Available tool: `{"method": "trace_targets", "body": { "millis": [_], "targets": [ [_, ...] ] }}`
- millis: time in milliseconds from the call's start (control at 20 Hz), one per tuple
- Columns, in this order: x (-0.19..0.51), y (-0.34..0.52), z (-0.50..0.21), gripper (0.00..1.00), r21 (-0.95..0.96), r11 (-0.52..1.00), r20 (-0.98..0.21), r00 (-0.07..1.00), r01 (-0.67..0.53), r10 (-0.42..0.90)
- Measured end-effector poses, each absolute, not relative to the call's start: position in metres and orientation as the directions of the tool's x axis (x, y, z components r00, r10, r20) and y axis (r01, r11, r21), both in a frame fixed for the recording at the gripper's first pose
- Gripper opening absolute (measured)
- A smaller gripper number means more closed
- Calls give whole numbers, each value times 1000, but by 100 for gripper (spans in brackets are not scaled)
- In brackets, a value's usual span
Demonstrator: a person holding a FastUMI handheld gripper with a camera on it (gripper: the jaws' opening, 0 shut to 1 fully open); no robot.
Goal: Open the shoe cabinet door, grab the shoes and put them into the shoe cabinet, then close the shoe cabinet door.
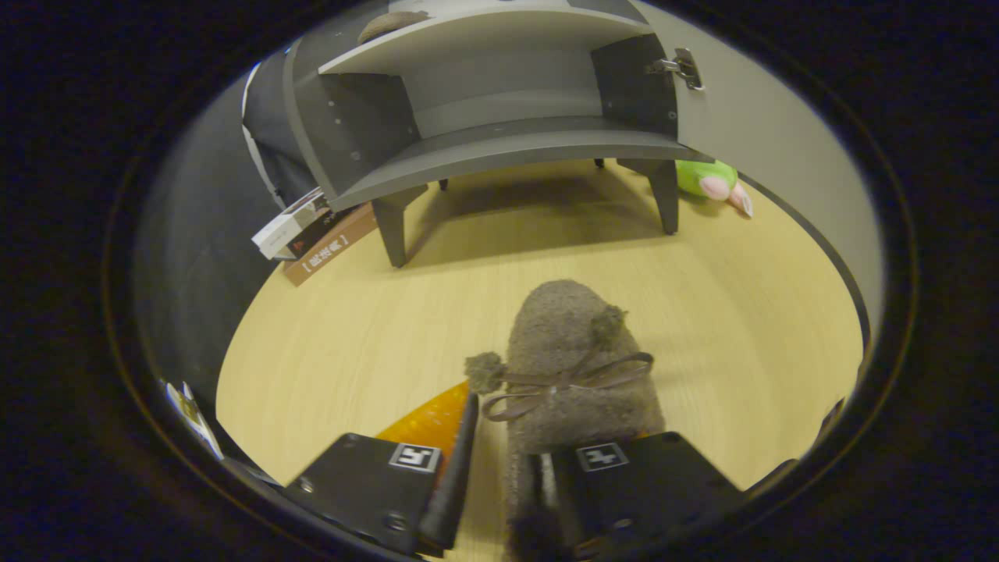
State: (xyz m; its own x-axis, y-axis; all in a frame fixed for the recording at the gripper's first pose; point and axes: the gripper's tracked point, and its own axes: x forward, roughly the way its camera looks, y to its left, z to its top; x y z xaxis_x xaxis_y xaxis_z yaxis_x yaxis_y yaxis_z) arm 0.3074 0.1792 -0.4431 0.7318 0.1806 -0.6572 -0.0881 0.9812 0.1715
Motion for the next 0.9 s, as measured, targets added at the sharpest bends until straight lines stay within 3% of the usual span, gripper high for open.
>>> {"method": "trace_targets", "body": {
  "millis": [100, 200, 550, 900],
  "targets": [
    [309, 183, -444, 18, 182, 976, -666, 716, -117, 210],
    [305, 187, -441, 11, 180, 971, -675, 697, -160, 240],
    [285, 185, -389, 6, 181, 953, -625, 720, -245, 303],
    [268, 188, -281, 6, 181, 939, -500, 795, -291, 343]
  ]
}}
